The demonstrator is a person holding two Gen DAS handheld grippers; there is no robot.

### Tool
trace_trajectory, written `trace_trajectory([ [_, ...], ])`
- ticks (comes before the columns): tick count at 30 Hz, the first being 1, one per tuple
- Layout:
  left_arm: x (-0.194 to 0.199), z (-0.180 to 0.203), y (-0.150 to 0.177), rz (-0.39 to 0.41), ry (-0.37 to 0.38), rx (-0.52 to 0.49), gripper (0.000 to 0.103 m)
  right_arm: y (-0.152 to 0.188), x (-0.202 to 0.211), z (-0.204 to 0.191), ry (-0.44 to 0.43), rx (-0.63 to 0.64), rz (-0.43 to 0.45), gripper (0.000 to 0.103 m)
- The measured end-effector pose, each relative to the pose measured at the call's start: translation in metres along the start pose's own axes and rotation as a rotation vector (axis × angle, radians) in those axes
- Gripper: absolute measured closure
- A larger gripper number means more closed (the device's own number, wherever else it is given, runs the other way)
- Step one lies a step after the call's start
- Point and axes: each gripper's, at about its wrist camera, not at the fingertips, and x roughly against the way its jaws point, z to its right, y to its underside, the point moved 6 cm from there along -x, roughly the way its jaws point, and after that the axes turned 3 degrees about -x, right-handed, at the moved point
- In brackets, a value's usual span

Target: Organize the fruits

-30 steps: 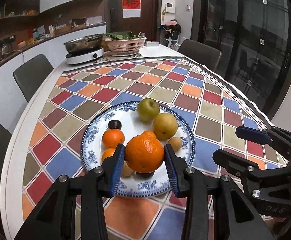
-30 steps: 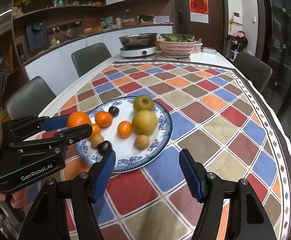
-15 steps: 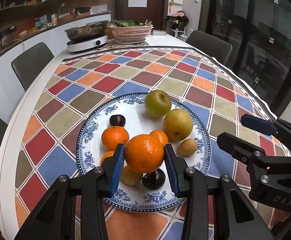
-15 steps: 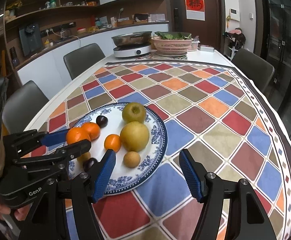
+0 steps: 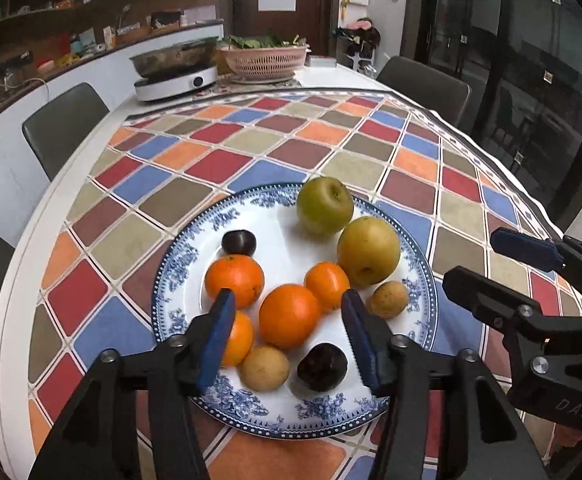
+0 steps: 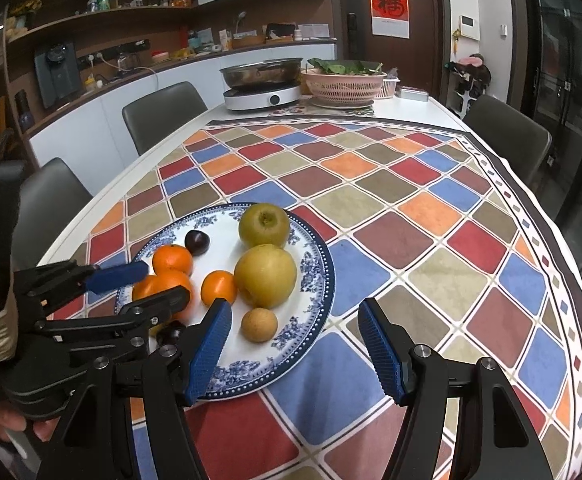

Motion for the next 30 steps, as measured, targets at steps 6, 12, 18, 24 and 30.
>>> trace_trajectory([
  [6,0.016,-0.003,0.004,0.010,-0.028,0.009,0.048,-0.001,0.005,0.001,0.005,0.002,0.008,0.037],
  [12,0.047,-0.006,0.004,0.046,-0.068,0.038,0.048,0.001,0.020,-0.001,-0.003,0.002,0.023,0.037],
  [18,0.082,-0.001,0.007,0.087,-0.068,0.066,0.044,0.001,0.050,-0.003,-0.004,0.001,0.069,0.037],
  [24,0.116,0.008,0.015,0.125,-0.088,0.068,0.030,0.007,0.091,-0.011,-0.009,0.013,0.116,0.037],
  [30,0.152,0.014,0.030,0.173,-0.119,0.069,0.016,0.021,0.124,-0.017,0.000,0.015,0.132,0.026],
])
